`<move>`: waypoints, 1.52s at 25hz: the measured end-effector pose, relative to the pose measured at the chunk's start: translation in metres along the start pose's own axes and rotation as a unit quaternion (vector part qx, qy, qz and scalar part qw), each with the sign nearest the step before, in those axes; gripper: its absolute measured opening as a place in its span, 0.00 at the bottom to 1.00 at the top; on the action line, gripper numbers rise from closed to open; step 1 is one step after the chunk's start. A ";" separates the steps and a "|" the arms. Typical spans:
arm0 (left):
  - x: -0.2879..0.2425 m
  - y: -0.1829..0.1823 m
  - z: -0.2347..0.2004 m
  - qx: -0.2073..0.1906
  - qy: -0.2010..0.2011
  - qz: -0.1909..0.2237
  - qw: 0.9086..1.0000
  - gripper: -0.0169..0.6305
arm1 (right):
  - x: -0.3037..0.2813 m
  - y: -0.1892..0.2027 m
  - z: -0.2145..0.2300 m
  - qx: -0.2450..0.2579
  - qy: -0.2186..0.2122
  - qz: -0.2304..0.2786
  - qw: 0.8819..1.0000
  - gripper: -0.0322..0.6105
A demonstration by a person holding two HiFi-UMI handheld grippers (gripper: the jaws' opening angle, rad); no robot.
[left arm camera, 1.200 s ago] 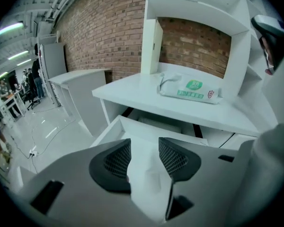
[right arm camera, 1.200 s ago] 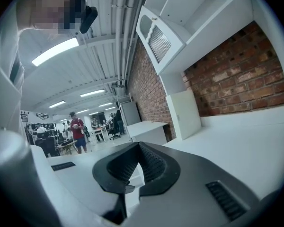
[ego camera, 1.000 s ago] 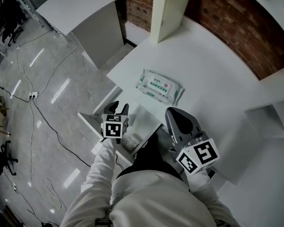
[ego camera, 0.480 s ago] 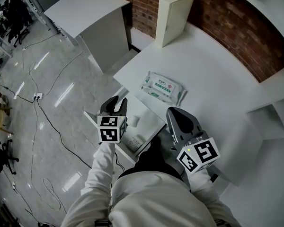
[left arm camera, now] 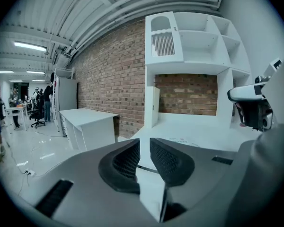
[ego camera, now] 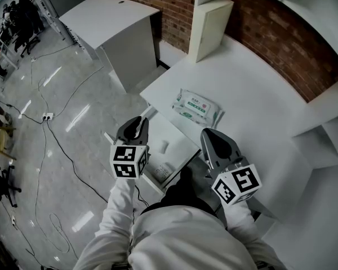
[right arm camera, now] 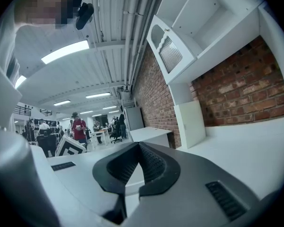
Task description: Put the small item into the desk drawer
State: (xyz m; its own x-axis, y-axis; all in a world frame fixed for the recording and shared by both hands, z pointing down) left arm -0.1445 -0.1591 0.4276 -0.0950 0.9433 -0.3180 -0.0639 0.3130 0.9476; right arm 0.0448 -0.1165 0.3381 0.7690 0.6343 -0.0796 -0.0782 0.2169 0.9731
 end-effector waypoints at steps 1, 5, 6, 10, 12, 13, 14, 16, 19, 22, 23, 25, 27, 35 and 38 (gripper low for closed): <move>0.004 -0.002 -0.001 0.001 -0.001 0.005 1.000 0.14 | 0.001 0.000 -0.001 0.000 0.001 0.000 1.000 0.09; 0.020 -0.011 -0.002 0.003 0.003 0.012 1.000 0.12 | 0.002 -0.001 -0.005 0.008 0.000 0.000 1.000 0.09; 0.023 -0.013 -0.002 0.004 0.003 0.015 1.000 0.11 | 0.001 -0.001 -0.006 0.011 -0.001 0.000 1.000 0.09; 0.035 -0.021 -0.007 0.009 0.001 0.036 0.999 0.09 | 0.001 -0.002 -0.010 0.014 0.003 -0.001 1.000 0.09; 0.041 -0.023 -0.011 0.012 -0.002 0.047 0.999 0.08 | 0.001 -0.001 -0.014 0.016 0.003 -0.001 1.000 0.09; 0.044 -0.024 -0.012 0.013 -0.002 0.049 0.999 0.08 | 0.000 -0.001 -0.016 0.017 0.003 -0.001 1.000 0.09; 0.047 -0.024 -0.013 0.015 -0.001 0.050 0.999 0.07 | 0.000 -0.001 -0.017 0.018 0.002 -0.001 1.000 0.09; 0.052 -0.026 -0.014 0.017 0.002 0.050 0.999 0.07 | -0.001 -0.002 -0.021 0.020 0.001 -0.001 1.000 0.09; 0.061 -0.029 -0.014 0.019 0.007 0.053 0.998 0.07 | -0.003 -0.003 -0.024 0.023 0.001 -0.002 1.000 0.09; 0.068 -0.034 -0.018 0.025 0.006 0.067 0.997 0.07 | -0.004 -0.002 -0.028 0.025 0.000 -0.003 1.000 0.09; 0.071 -0.035 -0.019 0.027 0.006 0.070 0.997 0.07 | -0.005 -0.002 -0.029 0.025 -0.001 -0.004 1.000 0.09; 0.076 -0.036 -0.020 0.031 0.006 0.073 0.997 0.07 | -0.005 -0.002 -0.031 0.026 -0.001 -0.005 1.000 0.09; 0.081 -0.038 -0.022 0.034 0.005 0.077 0.996 0.07 | -0.006 -0.001 -0.033 0.028 -0.001 -0.006 1.000 0.09; 0.094 -0.042 -0.029 0.040 0.003 0.090 0.995 0.07 | -0.008 0.002 -0.037 0.033 0.002 -0.008 0.999 0.09; 0.096 -0.043 -0.030 0.041 0.005 0.092 0.995 0.07 | -0.008 0.001 -0.037 0.036 0.005 -0.008 0.999 0.09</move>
State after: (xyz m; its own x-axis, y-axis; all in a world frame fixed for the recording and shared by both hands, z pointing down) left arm -0.1803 -0.0858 0.3551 -0.1071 0.9845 -0.1387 0.0365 0.1433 0.9890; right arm 0.0151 -0.0937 0.3315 0.7634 0.6385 -0.0980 -0.0194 0.1744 0.9845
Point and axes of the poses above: the fingertips, and each gripper's own axes: x backward along the fingers, z to its right, y out of its underside, the point moved 1 cm from there along x, backward along the fingers, and after that the axes turned 10 degrees about -y, right-handed, at the moved point
